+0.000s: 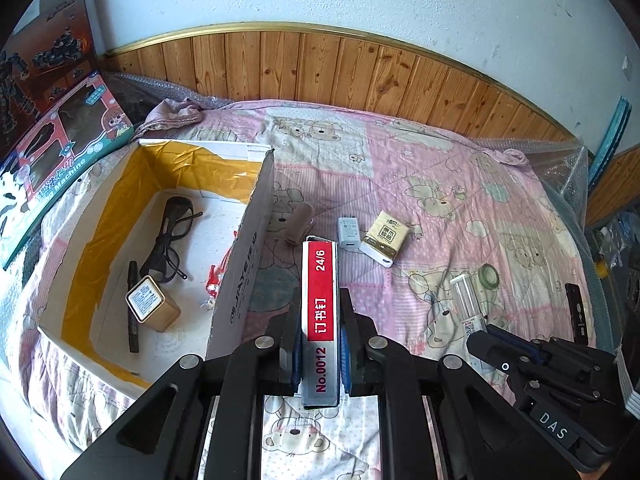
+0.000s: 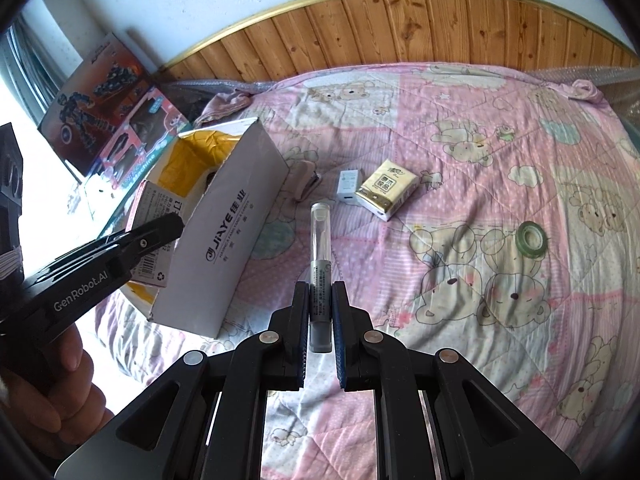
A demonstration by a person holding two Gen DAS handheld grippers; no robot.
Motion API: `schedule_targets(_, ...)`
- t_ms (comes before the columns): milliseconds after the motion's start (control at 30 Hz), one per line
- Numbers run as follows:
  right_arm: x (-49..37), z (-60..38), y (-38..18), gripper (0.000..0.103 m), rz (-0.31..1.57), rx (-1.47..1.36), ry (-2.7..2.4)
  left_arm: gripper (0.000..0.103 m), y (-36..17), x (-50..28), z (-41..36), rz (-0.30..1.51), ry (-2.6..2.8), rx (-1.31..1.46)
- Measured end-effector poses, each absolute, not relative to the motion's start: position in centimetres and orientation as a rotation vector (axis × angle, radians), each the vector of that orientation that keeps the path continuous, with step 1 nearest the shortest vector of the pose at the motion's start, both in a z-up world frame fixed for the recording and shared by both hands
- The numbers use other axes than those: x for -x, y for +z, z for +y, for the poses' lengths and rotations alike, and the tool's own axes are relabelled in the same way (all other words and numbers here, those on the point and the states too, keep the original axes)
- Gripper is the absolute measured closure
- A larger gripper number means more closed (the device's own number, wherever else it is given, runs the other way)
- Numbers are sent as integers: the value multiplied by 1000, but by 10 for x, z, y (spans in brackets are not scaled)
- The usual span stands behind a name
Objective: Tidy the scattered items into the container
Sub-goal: 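Carry the staple box in left tool while right tool carries the vial over the box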
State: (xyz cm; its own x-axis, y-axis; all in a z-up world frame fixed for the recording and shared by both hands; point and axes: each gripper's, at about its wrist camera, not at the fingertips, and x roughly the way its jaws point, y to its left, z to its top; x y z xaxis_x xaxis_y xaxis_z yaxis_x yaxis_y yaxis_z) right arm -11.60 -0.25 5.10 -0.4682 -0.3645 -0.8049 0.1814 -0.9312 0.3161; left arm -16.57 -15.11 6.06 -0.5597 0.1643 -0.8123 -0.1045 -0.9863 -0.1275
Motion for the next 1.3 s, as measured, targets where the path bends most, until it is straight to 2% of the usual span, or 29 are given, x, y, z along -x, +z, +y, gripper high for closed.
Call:
schedule_targets(800, 144, -80, 79, 91, -146, -1304, -2302, 88, 69, 167, -211, -230, 2770, 1422)
schedule_targets(1300, 158, -120, 83, 91, -97, -1283, -2234, 88, 60, 172, -258, -384, 2811, 1487)
